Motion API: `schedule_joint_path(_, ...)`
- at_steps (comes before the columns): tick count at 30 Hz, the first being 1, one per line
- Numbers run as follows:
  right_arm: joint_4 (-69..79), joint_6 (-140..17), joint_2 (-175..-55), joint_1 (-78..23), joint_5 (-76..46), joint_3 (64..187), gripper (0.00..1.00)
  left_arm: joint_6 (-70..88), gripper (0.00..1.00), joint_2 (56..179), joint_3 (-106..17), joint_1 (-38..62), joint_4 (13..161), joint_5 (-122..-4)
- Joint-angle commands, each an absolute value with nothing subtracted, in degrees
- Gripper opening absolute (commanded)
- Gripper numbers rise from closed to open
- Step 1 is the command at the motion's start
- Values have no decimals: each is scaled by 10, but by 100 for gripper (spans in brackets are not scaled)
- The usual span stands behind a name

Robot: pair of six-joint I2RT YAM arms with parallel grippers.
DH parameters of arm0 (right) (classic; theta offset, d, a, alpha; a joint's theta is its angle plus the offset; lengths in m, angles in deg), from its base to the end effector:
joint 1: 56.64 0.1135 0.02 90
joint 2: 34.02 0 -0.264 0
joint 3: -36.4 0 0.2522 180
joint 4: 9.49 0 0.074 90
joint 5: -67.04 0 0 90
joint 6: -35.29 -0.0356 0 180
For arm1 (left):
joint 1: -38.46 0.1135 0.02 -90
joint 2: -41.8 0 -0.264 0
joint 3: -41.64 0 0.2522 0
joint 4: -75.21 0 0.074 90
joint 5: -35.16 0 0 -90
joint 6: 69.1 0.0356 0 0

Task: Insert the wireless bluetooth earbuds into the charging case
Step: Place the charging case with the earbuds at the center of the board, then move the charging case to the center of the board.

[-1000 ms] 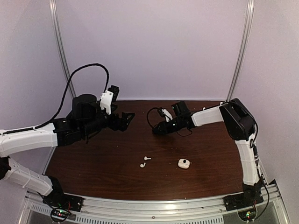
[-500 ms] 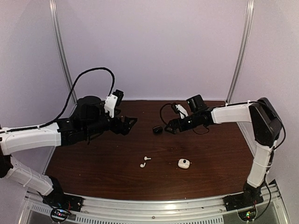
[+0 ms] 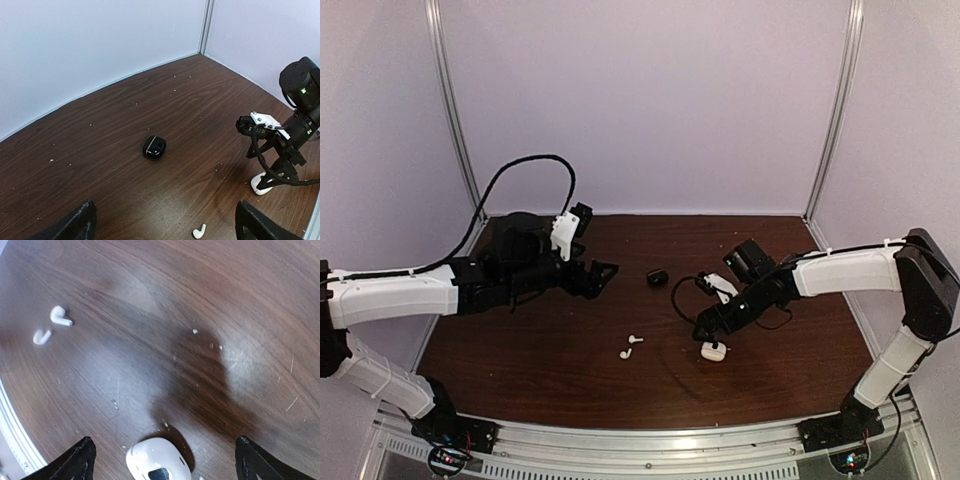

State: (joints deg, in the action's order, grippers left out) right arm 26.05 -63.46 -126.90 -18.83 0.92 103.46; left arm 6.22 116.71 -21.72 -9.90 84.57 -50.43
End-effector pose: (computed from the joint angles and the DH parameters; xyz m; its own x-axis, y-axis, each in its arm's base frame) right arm 0.2372 0.2023 0.1738 -0.7939 -0.4400 -0.4197 -0.6001 0.6783 0.4241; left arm 0.2018 -0.2229 0.2788 -0.4061 0.0765 -0.9106 0.6145 0.7604 -0.2102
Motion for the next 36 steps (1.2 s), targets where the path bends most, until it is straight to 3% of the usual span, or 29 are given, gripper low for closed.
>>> schedule_joint_path(1,318,-614,-1261,-175,-41,1025,94,61,98,1161,-209,-95,812,-510)
schedule_joint_path(19,407,-641,-1317,-45,-169,1065,70,59,98,1160,-201,-95,807,-501)
schedule_joint_path(25,384,-671,-1351,-44,-164,1074,64,55,98,1161,-197,-95,801,-496)
schedule_joint_path(31,352,-703,-1360,-50,-143,1085,52,53,98,1151,-180,-95,792,-460)
schedule_joint_path(34,329,-721,-1363,-58,-140,1089,40,53,98,1141,-164,-95,776,-448)
schedule_joint_path(36,307,-741,-1369,-65,-126,1094,40,52,98,1139,-155,-95,769,-442)
